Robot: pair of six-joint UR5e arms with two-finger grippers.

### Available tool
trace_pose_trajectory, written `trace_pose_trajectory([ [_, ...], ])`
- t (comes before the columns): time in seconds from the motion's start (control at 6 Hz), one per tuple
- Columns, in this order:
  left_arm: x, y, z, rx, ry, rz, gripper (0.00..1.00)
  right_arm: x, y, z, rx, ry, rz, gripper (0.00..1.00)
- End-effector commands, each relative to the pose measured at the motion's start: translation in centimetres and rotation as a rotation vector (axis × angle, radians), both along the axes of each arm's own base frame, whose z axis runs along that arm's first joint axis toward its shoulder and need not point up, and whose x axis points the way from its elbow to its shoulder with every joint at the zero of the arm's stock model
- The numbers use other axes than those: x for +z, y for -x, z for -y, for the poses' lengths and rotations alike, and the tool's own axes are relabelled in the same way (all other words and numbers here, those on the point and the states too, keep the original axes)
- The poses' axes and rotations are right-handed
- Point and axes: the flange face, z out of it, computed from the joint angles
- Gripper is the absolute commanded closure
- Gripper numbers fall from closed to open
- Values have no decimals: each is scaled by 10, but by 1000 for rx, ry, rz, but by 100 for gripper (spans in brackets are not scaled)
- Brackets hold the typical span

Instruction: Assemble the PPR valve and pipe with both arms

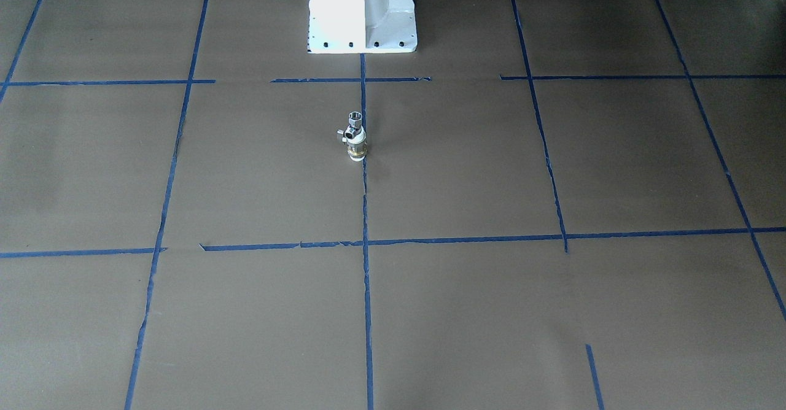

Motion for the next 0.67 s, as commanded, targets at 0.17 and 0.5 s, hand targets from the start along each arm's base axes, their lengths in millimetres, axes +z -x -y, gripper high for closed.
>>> trace_pose_trajectory([
  [0.17, 5, -1, -10, 5, 15, 4, 0, -2, 5, 1, -10, -4, 0, 0],
  [0.5, -2, -1, -7, 5, -3, 5, 0, -3, 5, 1, -11, -5, 1, 0],
])
